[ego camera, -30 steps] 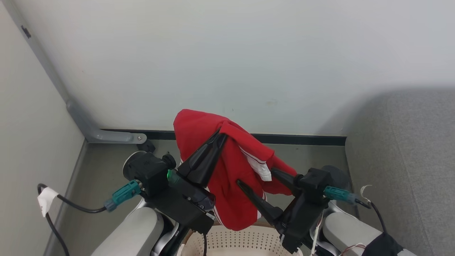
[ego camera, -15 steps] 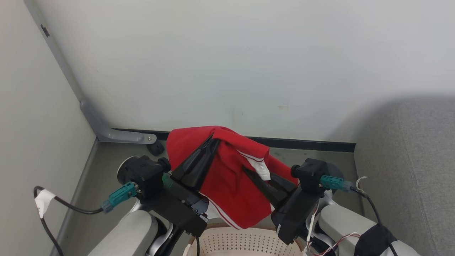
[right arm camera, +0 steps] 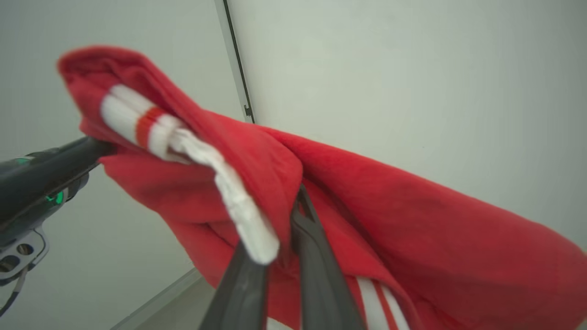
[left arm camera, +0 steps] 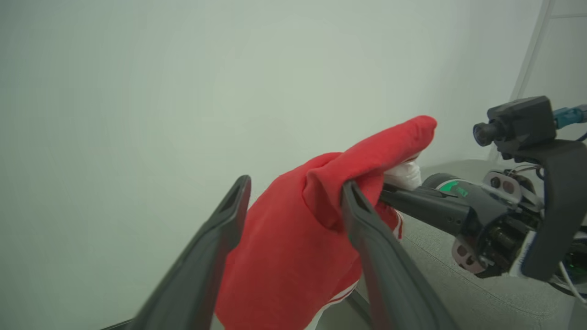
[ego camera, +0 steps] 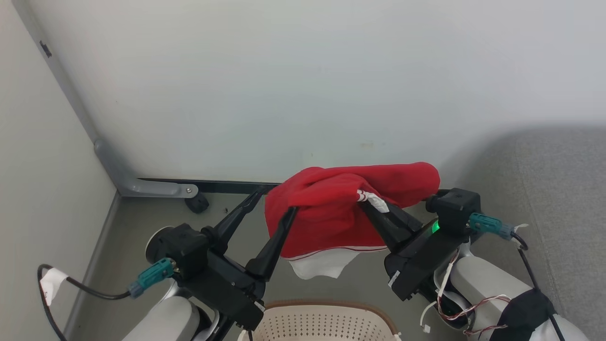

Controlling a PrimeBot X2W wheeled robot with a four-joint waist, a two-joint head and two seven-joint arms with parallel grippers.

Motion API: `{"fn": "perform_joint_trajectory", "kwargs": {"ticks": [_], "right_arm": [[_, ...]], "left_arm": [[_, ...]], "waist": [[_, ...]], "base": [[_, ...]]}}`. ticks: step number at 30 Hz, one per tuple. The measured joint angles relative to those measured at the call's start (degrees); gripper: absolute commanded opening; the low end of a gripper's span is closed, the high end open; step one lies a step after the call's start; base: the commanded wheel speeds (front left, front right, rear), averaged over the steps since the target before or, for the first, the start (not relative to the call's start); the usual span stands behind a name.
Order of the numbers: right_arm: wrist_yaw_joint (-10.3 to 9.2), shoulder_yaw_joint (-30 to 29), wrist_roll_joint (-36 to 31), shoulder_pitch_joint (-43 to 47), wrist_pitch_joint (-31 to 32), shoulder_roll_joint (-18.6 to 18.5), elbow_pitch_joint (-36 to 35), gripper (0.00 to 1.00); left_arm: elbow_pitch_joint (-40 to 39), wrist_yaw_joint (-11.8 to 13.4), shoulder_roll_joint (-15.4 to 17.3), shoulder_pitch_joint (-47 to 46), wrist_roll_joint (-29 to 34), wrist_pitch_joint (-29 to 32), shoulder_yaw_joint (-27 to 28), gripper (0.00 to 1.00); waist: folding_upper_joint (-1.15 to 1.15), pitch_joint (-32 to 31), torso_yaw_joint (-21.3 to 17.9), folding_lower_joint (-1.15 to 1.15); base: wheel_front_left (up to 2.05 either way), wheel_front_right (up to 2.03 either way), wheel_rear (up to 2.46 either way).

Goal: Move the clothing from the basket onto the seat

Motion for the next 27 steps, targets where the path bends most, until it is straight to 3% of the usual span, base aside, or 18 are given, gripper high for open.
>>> {"fn": "perform_joint_trajectory", "kwargs": {"ticks": [13,27], "right_arm": [[-0.01,-7.2,-0.6,3.4,0.0,-2.5,-2.1,0.00],[-0.80,-11.8,-4.1,10.2,0.0,-5.5,-7.7,0.00]], "left_arm": [[-2.2,0.3,2.4,3.3,0.5,0.0,-0.6,1.00],[-4.7,0.4,4.0,6.3,1.5,0.0,-1.6,1.00]], "waist": [[0.00,0.6,-3.9,0.00],[0.00,1.0,-10.6,0.00]], "base": [[0.00,0.00,0.00],[0.00,0.00,0.00]]}}
